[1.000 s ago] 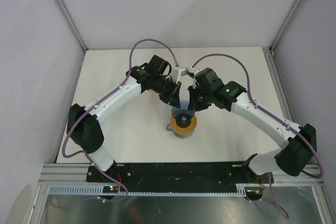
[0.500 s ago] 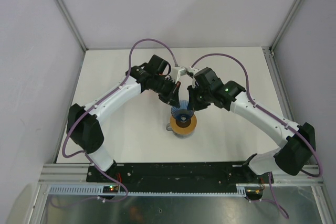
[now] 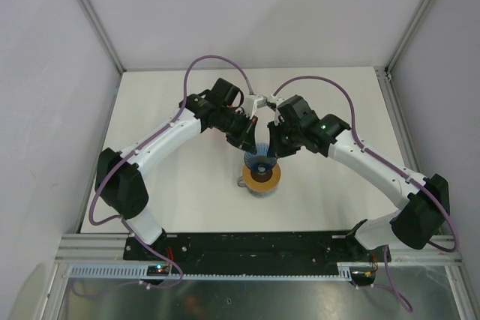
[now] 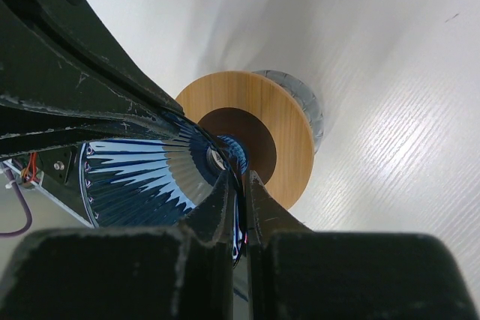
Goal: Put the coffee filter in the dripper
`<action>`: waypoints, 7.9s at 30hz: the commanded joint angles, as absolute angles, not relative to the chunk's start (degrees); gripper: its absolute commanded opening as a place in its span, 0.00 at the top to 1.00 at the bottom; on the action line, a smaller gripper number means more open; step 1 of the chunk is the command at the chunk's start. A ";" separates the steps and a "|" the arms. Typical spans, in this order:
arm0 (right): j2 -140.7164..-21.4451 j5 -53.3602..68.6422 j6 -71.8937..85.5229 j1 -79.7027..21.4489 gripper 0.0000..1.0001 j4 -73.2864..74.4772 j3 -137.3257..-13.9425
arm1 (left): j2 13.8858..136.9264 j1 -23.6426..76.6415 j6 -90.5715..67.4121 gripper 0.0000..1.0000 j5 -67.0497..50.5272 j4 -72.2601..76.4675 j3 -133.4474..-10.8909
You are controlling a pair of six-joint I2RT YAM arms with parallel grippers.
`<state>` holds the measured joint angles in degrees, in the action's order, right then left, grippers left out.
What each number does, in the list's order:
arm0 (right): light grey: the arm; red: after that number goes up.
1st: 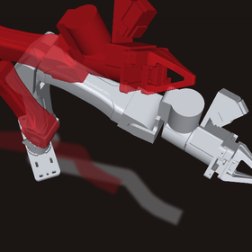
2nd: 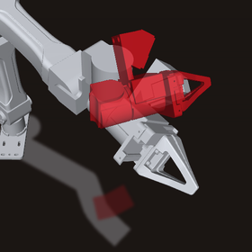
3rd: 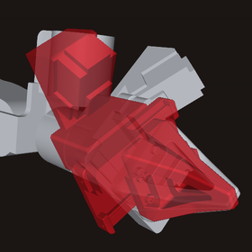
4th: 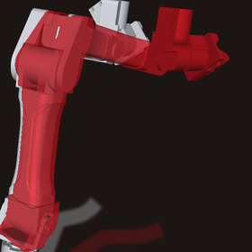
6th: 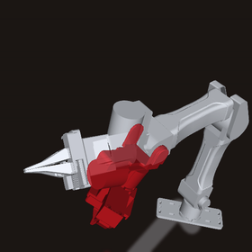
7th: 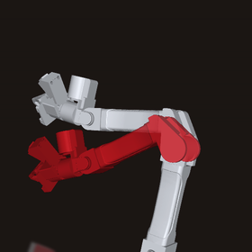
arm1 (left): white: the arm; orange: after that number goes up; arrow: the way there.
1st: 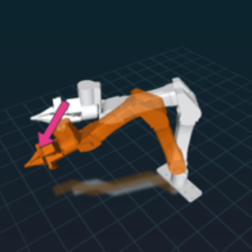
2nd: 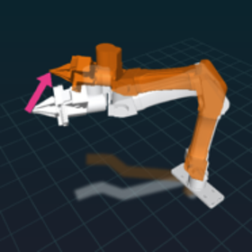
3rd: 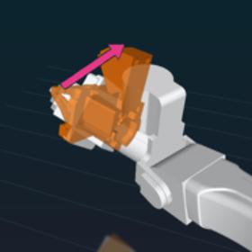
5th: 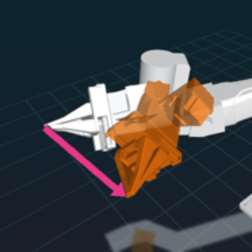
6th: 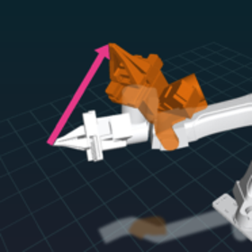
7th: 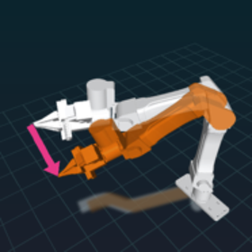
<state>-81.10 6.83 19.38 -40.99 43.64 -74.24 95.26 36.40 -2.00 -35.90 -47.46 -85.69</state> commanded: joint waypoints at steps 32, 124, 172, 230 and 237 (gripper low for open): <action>-78.07 5.54 18.84 -40.55 1.00 43.47 -74.00 | 89.27 37.01 -2.63 1.00 -41.35 -47.33 -88.93; -82.69 0.90 18.76 -40.80 1.00 43.71 -65.48 | 96.08 39.03 5.19 1.00 -39.40 -46.65 -72.86; -80.31 0.43 19.95 -40.01 1.00 35.69 -55.76 | 96.48 41.50 6.46 1.00 -34.89 -46.22 -72.59; -76.25 7.75 21.08 -41.29 0.69 28.69 -65.04 | 90.28 29.57 4.50 0.42 -39.06 -46.17 -94.13; -72.68 6.89 19.19 -40.84 0.50 29.07 -65.58 | 92.56 26.68 6.37 0.43 -32.28 -45.79 -95.74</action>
